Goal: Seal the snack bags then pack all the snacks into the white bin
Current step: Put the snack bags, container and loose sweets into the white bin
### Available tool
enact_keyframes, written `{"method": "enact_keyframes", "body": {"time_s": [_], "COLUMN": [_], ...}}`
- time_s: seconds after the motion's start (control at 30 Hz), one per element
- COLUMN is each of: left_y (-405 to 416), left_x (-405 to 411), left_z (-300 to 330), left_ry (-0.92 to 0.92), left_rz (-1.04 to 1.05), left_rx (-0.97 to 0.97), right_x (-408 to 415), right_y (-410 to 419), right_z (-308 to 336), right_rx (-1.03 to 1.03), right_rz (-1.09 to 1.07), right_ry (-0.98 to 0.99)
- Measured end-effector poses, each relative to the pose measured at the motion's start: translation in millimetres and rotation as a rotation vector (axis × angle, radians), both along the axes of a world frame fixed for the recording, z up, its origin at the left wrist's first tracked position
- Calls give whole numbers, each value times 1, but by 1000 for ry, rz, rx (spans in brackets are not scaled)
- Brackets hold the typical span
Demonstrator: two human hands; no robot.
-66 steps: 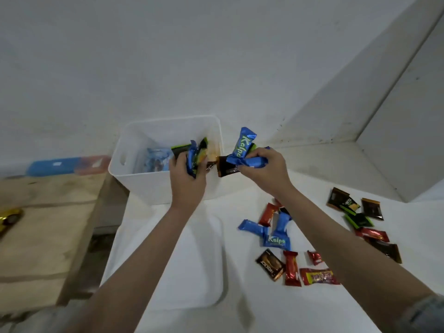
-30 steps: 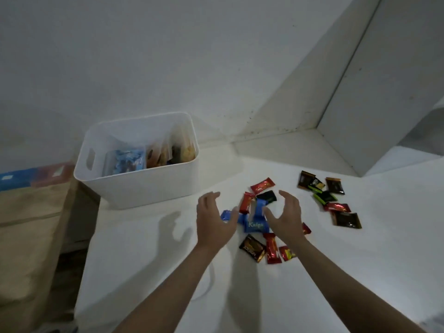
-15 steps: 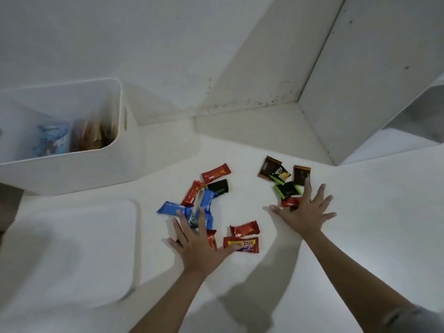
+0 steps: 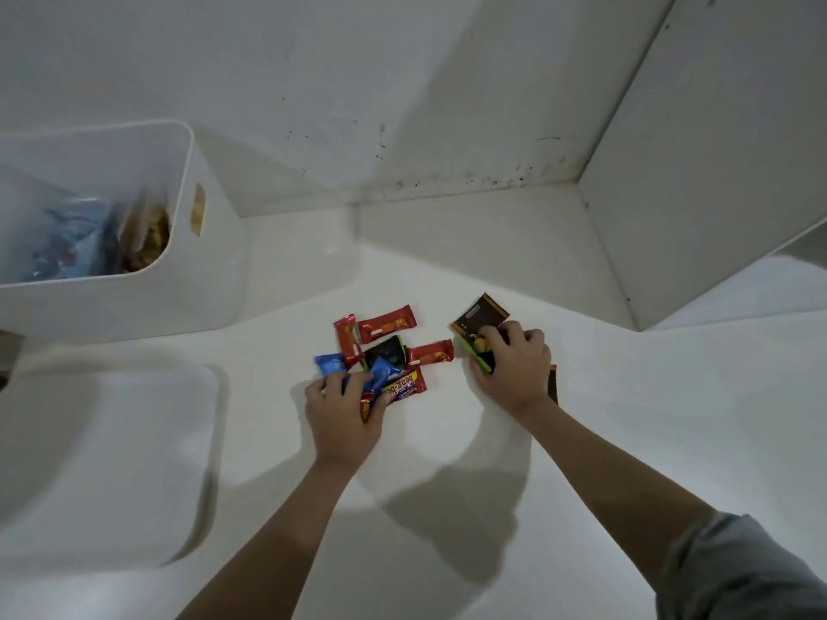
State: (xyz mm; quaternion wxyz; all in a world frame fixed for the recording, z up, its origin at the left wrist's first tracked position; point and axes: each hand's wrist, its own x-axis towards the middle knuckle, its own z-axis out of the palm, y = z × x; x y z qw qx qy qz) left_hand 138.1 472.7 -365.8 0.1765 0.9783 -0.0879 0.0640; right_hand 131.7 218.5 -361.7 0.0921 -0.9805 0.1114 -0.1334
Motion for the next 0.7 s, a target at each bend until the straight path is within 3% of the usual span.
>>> {"method": "enact_keyframes", "body": {"time_s": [0.1,0.23,0.4,0.57,0.7], "left_y": [-3,2,22,79,147], "left_x": [4,12,22,49,86], "left_z": [7,34,90,163,214], "left_ry": [59,170,69,-29,-117], "left_rz": [-50,9,75,18,102], "left_rx": [-147,-415,-689,-784,-880], "right_x": [9,25,45,77,113], "right_y": [2,15,72,160,234], "right_z": [12,50,114,183,230], "right_rx": [141,614,1040,1246,1363], "right_rz": [57,-59,-43,16,80], "right_ry": [108,117,35,-28,-23]}}
